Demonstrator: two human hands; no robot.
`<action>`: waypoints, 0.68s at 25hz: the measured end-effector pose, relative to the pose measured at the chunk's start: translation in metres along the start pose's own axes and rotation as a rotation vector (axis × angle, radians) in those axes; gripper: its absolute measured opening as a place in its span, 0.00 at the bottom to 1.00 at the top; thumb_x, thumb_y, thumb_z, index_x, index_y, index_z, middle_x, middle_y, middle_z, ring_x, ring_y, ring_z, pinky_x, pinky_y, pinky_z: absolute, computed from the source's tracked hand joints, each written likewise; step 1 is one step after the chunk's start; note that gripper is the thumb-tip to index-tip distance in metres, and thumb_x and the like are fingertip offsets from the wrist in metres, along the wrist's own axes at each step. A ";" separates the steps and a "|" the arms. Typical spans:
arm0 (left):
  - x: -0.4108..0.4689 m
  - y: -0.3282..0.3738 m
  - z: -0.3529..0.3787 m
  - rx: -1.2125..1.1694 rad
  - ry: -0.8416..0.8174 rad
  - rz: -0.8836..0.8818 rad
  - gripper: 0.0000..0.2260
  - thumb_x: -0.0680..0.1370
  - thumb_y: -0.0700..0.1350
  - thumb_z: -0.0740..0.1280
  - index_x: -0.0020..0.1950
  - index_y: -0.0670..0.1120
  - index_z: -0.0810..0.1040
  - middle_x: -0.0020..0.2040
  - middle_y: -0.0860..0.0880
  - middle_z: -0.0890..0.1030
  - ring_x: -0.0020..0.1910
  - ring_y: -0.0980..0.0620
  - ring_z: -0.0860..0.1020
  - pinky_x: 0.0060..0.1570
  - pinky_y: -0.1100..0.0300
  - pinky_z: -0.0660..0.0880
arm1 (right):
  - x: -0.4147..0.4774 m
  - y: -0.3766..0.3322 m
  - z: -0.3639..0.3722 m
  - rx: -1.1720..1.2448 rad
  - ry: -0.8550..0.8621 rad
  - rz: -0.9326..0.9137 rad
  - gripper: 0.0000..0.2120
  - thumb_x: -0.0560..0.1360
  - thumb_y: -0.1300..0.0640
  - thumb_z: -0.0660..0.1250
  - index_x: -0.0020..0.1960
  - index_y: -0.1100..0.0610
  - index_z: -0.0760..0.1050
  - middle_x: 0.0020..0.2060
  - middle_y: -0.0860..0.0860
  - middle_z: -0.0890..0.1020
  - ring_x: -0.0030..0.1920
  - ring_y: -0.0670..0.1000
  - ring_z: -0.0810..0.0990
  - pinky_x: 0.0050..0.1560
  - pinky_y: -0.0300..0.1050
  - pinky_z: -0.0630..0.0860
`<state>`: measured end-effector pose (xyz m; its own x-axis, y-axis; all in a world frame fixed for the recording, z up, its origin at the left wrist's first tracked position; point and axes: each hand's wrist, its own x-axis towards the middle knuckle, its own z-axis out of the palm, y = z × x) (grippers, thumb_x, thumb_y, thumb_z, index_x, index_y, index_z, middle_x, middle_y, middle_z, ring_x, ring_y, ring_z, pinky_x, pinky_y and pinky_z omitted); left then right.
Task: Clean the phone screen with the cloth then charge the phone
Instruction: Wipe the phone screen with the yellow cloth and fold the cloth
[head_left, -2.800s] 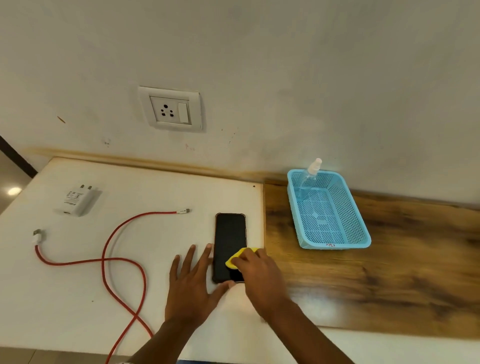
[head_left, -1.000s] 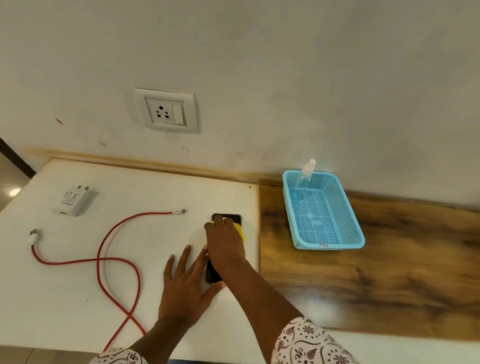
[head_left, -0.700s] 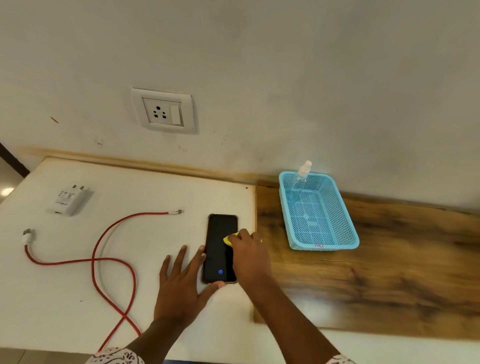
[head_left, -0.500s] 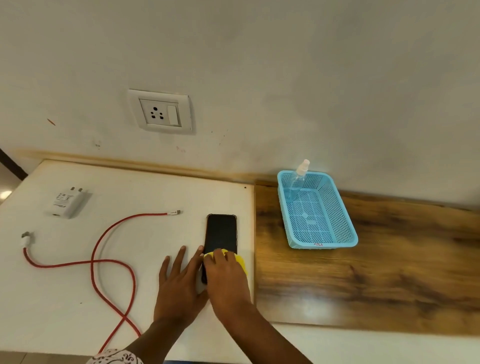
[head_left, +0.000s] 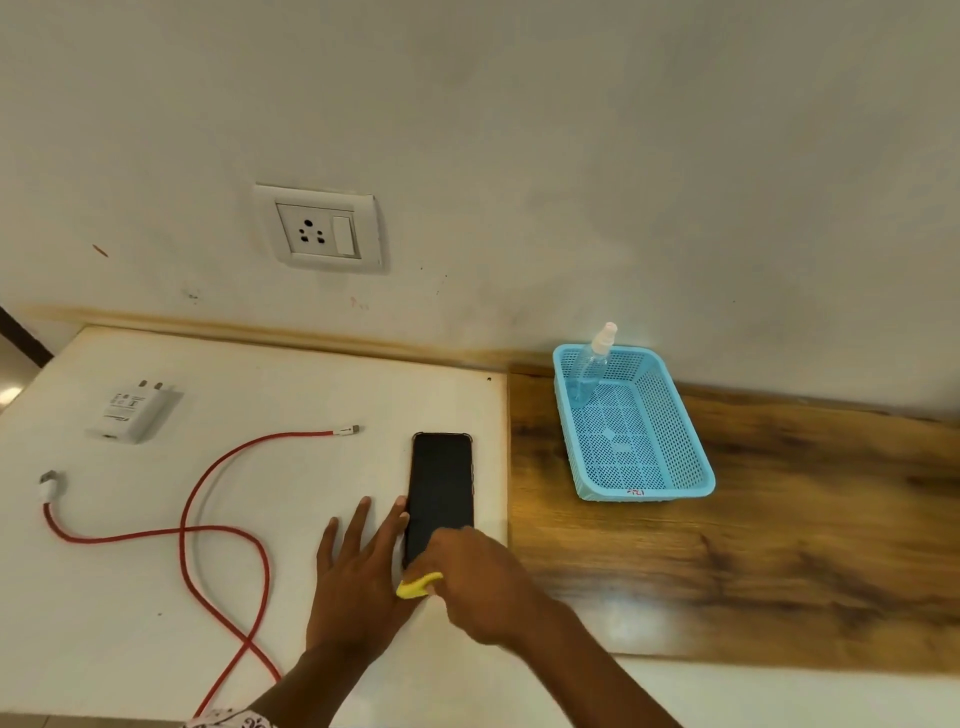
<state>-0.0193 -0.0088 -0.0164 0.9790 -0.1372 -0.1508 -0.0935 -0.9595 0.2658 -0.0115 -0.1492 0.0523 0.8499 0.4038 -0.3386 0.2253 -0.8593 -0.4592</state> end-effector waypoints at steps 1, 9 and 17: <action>0.000 0.000 -0.001 -0.002 0.010 -0.009 0.37 0.72 0.71 0.44 0.63 0.47 0.76 0.63 0.43 0.78 0.62 0.39 0.75 0.59 0.40 0.67 | 0.004 0.006 -0.014 0.087 0.006 -0.010 0.17 0.75 0.61 0.66 0.64 0.55 0.73 0.57 0.56 0.78 0.56 0.56 0.77 0.55 0.45 0.73; 0.000 0.002 -0.003 -0.026 0.040 -0.066 0.37 0.71 0.72 0.47 0.64 0.49 0.74 0.64 0.40 0.77 0.61 0.35 0.75 0.59 0.43 0.65 | 0.082 0.032 -0.069 -0.028 0.389 0.395 0.16 0.76 0.62 0.63 0.64 0.60 0.69 0.59 0.58 0.76 0.58 0.56 0.76 0.55 0.46 0.75; 0.002 0.000 0.000 -0.024 0.041 0.016 0.36 0.73 0.71 0.46 0.67 0.49 0.72 0.66 0.47 0.76 0.69 0.42 0.68 0.67 0.39 0.61 | 0.101 -0.008 -0.020 -0.303 0.139 0.037 0.18 0.74 0.65 0.64 0.63 0.59 0.72 0.60 0.58 0.72 0.61 0.59 0.71 0.57 0.51 0.73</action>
<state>-0.0174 -0.0086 -0.0166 0.9841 -0.1420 -0.1071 -0.1056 -0.9511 0.2904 0.0818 -0.1082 0.0380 0.9122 0.3421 -0.2254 0.3070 -0.9352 -0.1765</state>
